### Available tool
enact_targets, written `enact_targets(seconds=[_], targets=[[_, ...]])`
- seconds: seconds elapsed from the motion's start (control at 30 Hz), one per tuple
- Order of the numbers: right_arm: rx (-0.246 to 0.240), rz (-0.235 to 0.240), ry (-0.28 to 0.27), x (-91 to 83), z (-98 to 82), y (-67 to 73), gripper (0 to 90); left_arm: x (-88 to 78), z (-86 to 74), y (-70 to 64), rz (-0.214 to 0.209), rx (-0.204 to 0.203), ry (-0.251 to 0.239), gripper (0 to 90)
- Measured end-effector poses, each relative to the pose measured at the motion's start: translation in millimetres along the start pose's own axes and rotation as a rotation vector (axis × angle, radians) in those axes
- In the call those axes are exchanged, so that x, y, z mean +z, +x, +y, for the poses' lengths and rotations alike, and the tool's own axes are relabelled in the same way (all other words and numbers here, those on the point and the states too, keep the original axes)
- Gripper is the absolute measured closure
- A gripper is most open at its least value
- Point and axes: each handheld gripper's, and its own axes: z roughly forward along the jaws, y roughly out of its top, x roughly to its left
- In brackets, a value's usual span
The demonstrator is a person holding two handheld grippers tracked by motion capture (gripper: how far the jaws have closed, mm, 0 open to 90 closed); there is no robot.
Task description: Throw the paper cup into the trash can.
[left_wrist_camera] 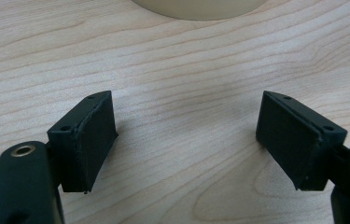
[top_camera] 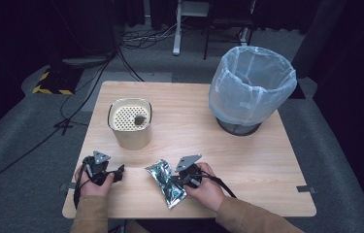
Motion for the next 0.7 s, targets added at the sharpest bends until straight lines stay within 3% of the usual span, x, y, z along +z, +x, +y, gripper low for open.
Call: enact_targets(seconds=[0.2, 0.47, 0.7], targets=[[0.003, 0.013, -0.011, -4.5, 0.1, 0.2, 90.0, 0.0, 0.1, 0.2, -0.001, 0.000, 0.001, 20.2], [-0.018, 0.008, -0.072, -23.2, 9.4, -1.9, 90.0, 1.1, 0.8, 0.2, -0.005, -0.001, 0.002, 19.1], [-0.007, -0.020, -0.129, -53.7, 21.6, -8.8, 90.0, 1.8, 1.7, 0.2, -0.005, -0.002, 0.004, 18.1]])
